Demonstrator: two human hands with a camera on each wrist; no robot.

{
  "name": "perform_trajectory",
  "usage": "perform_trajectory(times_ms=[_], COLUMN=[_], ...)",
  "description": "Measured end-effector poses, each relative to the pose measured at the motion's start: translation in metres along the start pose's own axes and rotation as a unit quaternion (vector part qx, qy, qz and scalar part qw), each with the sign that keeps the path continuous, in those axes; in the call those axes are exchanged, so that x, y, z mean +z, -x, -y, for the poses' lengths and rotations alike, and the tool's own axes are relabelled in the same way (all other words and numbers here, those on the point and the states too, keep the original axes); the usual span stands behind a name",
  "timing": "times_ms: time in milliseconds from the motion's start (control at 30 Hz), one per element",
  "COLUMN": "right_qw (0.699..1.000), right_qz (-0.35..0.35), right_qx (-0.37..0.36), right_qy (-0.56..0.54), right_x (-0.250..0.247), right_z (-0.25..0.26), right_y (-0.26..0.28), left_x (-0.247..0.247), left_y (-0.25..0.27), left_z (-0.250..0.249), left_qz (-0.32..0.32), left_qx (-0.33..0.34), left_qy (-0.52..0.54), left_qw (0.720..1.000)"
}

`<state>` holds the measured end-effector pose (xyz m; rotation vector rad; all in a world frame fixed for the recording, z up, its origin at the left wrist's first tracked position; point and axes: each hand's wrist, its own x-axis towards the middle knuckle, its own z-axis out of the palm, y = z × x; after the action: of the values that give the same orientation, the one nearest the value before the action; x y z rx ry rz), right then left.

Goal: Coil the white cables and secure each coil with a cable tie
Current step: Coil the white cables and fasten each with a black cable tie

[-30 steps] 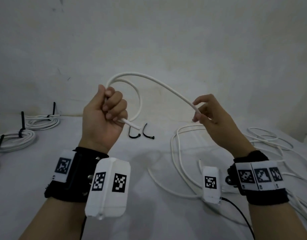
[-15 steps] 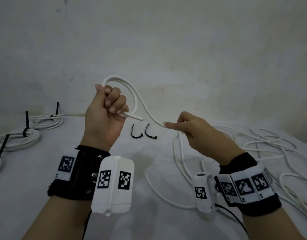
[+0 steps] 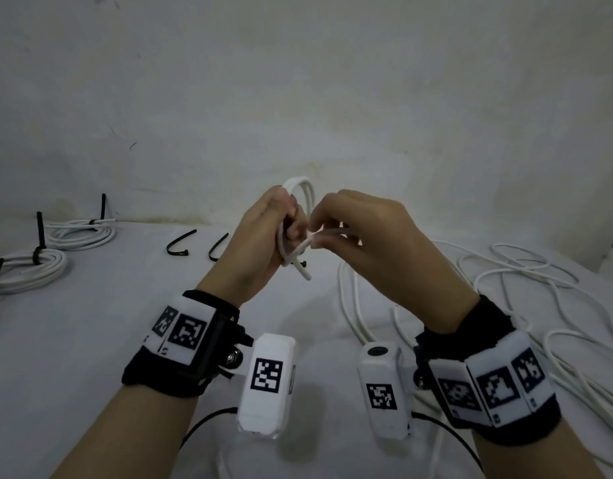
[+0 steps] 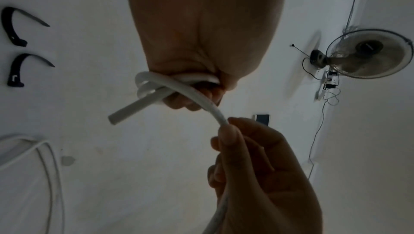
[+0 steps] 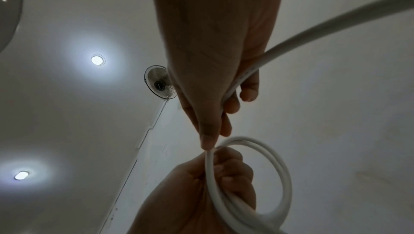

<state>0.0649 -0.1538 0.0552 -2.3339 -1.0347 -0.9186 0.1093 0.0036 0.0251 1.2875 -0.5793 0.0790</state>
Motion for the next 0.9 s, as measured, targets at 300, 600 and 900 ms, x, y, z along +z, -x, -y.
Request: perform_trajectory(times_ms=[300, 600, 900], right_qw=[0.999, 0.982, 0.962], right_qz=[-0.025, -0.088, -0.090], right_qx=[0.029, 0.110, 0.167], right_qy=[-0.025, -0.124, -0.195], right_x=[0.007, 0.012, 0.013], right_z=[-0.011, -0.027, -0.050], right_y=[0.001, -0.010, -0.022], left_x=[0.003, 0.014, -0.001], left_y=[0.003, 0.002, -0.003], left_z=[-0.002, 0.001, -0.008], left_qz=[-0.013, -0.024, -0.028], left_qx=[-0.035, -0.087, -0.092], left_qy=[-0.069, -0.011, 0.004], left_qw=[0.997, 0.996, 0.995])
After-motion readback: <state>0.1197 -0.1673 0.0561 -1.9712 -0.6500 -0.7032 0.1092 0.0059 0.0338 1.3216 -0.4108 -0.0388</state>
